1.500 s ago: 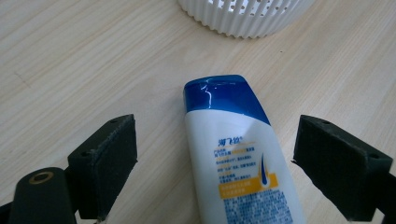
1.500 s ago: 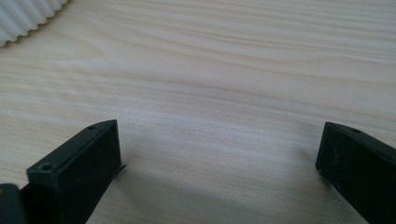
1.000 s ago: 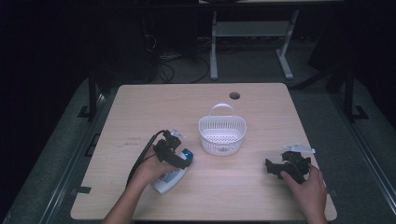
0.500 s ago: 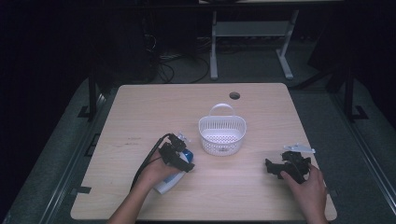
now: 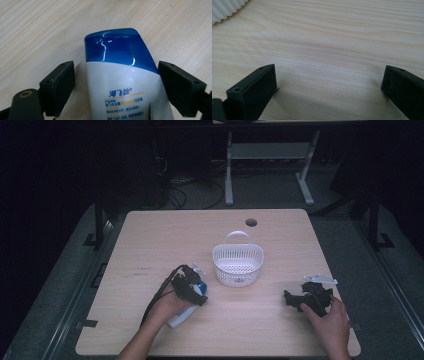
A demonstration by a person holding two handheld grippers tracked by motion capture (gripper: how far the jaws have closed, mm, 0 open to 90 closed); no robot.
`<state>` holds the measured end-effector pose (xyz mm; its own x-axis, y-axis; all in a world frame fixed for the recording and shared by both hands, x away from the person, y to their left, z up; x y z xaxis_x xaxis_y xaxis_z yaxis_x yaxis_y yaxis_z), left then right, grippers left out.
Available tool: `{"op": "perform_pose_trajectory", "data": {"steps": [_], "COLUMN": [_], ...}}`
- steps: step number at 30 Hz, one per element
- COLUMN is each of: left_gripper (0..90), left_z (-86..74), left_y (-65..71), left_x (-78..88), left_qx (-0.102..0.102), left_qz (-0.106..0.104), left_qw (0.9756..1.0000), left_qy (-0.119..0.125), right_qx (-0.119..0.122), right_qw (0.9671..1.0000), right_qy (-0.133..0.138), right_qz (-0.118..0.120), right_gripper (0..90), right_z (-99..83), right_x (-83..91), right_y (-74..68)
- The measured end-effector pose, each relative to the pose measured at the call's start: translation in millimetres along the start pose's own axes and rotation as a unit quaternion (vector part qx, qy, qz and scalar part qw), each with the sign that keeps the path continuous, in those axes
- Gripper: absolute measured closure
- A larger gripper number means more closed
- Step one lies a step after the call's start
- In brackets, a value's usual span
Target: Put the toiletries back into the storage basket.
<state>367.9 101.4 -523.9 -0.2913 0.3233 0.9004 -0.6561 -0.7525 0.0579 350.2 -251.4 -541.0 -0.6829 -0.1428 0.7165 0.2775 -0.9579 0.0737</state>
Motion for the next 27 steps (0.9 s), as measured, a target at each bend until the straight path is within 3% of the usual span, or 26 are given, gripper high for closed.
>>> {"op": "perform_pose_trajectory", "data": {"steps": [4,12,14,27], "left_gripper": [25.9,30.7,35.6,36.5], "left_z": [0.0,0.6,1.1,2.7], "left_y": [1.0,2.3,4.2,4.7], "left_x": [3.2,4.3,4.8,9.6], "left_qx": [-0.004,-0.006,-0.009,-0.014], "left_qz": [0.000,-0.001,-0.003,-0.013], "left_qw": [1.0000,1.0000,0.9999,0.9998], "left_qy": [0.000,-0.003,-0.004,0.010], "right_qx": [0.000,0.000,0.000,0.000], "right_qw": [1.0000,1.0000,1.0000,1.0000], "right_qy": [0.000,0.000,0.000,0.000], "right_qz": [0.000,0.000,0.000,0.000], "right_gripper": [0.0,0.0,0.0,0.0], "right_z": [0.0,0.0,0.0,0.0], "right_x": [0.0,0.0,0.0,0.0], "right_y": [0.0,0.0,0.0,0.0]}}
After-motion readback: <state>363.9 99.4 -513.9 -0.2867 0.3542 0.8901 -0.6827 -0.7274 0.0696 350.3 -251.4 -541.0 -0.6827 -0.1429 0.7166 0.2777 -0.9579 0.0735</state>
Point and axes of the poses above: each handheld gripper's, and its own axes: x roughly backward along the jaws, z roughly out of its top, y roughly to its right, the point moved 8 cm from there along -x, roughly forward along the jaws, and after that the axes turned 8 degrees about x, right-handed, at the moved point
